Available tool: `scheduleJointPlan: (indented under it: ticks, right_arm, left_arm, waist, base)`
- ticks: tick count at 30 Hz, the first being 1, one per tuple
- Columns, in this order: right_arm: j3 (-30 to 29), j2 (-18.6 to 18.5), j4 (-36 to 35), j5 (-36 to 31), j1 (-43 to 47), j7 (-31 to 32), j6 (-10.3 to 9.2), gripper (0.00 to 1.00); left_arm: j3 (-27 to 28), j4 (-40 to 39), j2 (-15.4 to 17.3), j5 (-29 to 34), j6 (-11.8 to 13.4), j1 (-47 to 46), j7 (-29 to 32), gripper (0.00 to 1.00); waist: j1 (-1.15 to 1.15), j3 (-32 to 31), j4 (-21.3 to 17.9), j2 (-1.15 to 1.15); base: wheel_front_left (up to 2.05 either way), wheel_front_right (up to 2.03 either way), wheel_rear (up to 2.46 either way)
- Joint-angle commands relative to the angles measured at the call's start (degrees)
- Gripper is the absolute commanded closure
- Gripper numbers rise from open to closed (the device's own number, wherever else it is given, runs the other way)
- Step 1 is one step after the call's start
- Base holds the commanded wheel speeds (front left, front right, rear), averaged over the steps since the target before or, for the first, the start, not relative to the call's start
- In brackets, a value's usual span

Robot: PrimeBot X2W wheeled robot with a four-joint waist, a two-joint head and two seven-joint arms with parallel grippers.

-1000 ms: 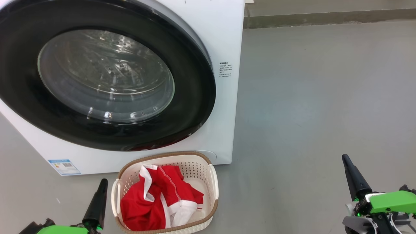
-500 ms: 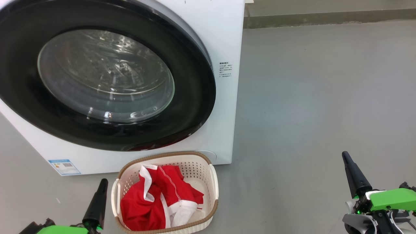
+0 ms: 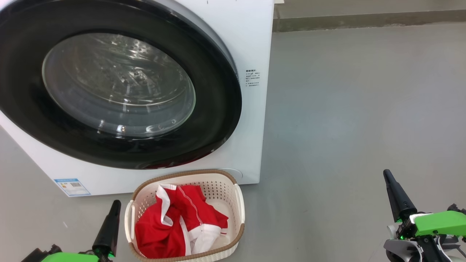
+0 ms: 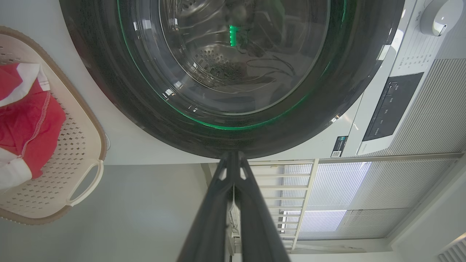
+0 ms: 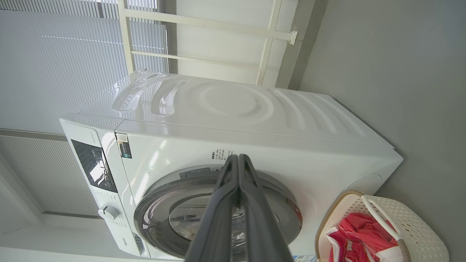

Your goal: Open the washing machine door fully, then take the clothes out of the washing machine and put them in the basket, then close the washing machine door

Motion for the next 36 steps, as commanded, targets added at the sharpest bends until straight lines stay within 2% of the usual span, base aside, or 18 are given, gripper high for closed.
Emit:
scheduleJointPlan:
  ticks: [1, 36]
  right_arm:
    - [0.83, -0.3, -1.68, 0.25, -2.43, 0.34, 0.03, 1.0]
    - [0.65, -0.17, -1.67, 0.1, -2.45, 0.49, 0.03, 1.0]
  left_arm:
    - [2.06, -1.21, 0.61, -0.39, -0.4, -2.33, 0.2, 1.0]
    - [2.05, -1.21, 0.61, -0.4, -0.4, -2.33, 0.19, 1.0]
  waist:
    - [0.0, 0.0, 0.0, 0.0]
    - [0.0, 0.0, 0.0, 0.0]
  base:
    - [0.0, 0.0, 0.0]
    - [0.0, 0.0, 0.0]
